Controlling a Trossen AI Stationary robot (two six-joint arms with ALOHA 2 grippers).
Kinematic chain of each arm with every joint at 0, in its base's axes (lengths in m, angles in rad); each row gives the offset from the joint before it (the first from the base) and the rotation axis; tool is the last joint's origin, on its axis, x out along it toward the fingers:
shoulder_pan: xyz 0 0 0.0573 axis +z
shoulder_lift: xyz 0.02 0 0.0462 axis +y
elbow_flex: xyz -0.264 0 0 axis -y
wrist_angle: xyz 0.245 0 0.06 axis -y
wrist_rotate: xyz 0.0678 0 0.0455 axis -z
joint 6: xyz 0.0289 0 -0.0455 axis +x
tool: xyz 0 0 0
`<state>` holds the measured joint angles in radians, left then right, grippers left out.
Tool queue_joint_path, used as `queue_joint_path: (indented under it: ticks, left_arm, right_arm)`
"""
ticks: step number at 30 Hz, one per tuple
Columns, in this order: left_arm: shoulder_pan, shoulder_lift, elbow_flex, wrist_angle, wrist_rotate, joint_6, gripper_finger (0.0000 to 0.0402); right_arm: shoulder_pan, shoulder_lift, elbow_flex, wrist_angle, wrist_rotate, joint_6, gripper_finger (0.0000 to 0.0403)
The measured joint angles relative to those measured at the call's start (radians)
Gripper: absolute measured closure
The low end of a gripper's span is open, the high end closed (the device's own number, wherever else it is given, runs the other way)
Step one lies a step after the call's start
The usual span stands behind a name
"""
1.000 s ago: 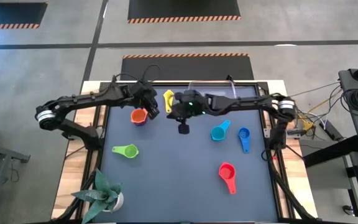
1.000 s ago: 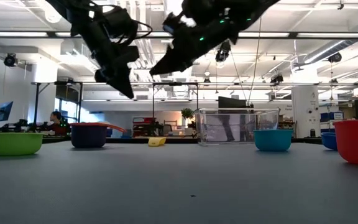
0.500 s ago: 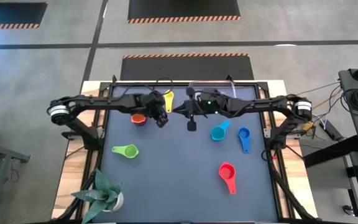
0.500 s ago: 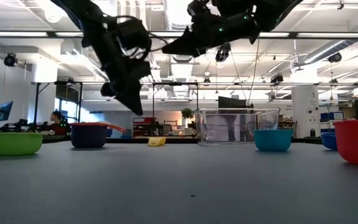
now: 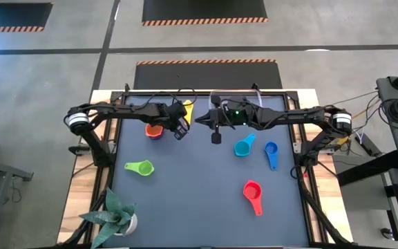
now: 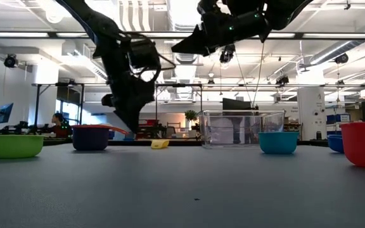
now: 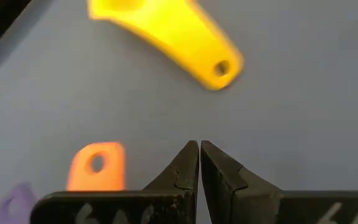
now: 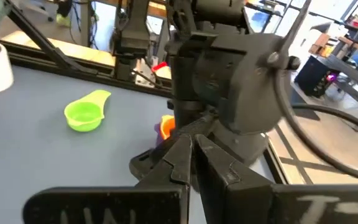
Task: Nest measuring cups in basket
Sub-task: Stack the orange measuring cup on top of the violet measuring cup
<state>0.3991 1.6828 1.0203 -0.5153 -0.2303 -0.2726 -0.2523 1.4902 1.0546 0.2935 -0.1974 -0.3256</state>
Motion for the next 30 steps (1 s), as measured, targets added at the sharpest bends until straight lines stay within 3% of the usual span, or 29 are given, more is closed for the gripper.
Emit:
queue_joint_path:
  ticks: [19,30]
  left_arm:
    - [0.044,0.012,-0.002,-0.058,-0.216,-0.003,0.0402]
    - [0.057,0.009,-0.001,-0.061,-0.233,-0.010,0.0402]
  right_arm:
    - [-0.003,0.000,-0.002,-0.001,0.026,0.000,0.0394]
    - [-0.004,0.000,-0.002,-0.002,0.026,0.000,0.0394]
